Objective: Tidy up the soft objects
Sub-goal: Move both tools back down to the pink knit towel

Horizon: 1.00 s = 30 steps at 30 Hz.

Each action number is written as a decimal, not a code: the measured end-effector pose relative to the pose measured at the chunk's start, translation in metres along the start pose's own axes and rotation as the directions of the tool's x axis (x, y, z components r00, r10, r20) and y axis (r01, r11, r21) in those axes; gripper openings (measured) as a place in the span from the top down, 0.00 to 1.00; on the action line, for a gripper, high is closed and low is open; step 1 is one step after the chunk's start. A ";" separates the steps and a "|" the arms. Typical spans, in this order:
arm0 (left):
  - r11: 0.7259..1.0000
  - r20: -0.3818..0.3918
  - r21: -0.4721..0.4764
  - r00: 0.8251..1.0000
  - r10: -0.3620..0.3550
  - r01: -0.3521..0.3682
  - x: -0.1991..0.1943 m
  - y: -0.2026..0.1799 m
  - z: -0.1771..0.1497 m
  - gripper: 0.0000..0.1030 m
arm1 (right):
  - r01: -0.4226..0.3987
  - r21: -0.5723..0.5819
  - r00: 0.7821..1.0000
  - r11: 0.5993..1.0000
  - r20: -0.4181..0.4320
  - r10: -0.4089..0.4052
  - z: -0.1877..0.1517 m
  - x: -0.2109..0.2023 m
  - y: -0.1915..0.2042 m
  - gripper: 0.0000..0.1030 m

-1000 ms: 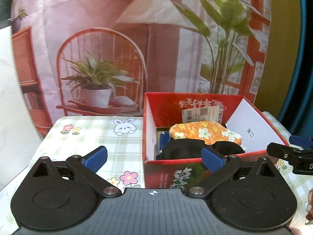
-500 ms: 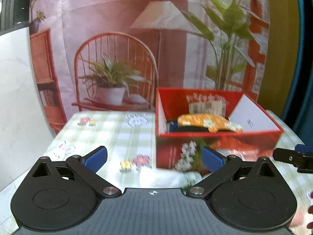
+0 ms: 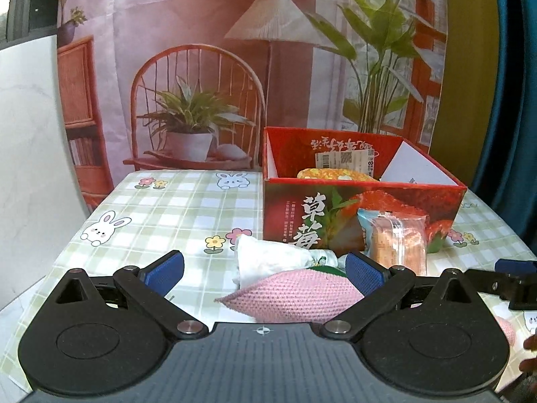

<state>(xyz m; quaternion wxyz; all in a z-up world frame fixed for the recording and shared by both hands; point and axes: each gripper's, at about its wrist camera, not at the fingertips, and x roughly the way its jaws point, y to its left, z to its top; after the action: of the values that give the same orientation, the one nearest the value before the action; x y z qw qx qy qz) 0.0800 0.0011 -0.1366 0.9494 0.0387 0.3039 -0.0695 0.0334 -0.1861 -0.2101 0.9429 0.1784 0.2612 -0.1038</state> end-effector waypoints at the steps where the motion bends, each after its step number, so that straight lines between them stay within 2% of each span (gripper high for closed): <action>1: 1.000 -0.001 0.009 1.000 -0.001 0.001 -0.001 -0.001 -0.002 0.00 | -0.002 -0.004 1.000 1.000 -0.006 0.002 -0.004 -0.001 0.001 0.00; 6: 0.999 -0.024 0.035 1.000 -0.001 0.002 -0.003 -0.004 -0.013 0.00 | 0.021 -0.042 0.999 0.999 -0.025 -0.022 -0.017 -0.006 0.002 0.00; 11: 1.000 -0.076 0.012 0.997 -0.019 0.019 0.001 0.003 -0.027 0.00 | 0.047 -0.072 0.997 0.996 -0.060 -0.052 -0.025 -0.004 -0.001 0.00; 15: 0.999 -0.131 0.005 0.990 -0.043 0.044 0.007 0.004 -0.035 0.00 | 0.104 -0.158 0.988 0.982 -0.094 -0.120 -0.034 0.002 0.008 0.00; 20: 0.997 -0.191 0.024 0.979 -0.072 0.078 0.015 -0.001 -0.046 0.00 | 0.066 -0.158 0.983 0.985 -0.162 -0.091 -0.040 0.009 0.011 0.00; 23: 0.997 -0.221 0.004 0.972 -0.077 0.080 0.021 0.003 -0.051 0.00 | 0.082 -0.160 0.979 0.984 -0.172 -0.109 -0.044 0.013 0.011 0.00; 30: 0.997 -0.186 -0.023 0.980 -0.076 0.073 0.028 0.010 -0.040 0.00 | 0.111 -0.119 0.976 0.987 -0.174 -0.130 -0.047 0.017 0.002 0.00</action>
<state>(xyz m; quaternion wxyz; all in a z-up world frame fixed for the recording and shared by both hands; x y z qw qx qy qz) 0.0816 0.0125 -0.1850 0.9137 0.0258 0.3935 -0.0986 0.0267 -0.1675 -0.2564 0.9155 0.1193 0.3615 -0.1298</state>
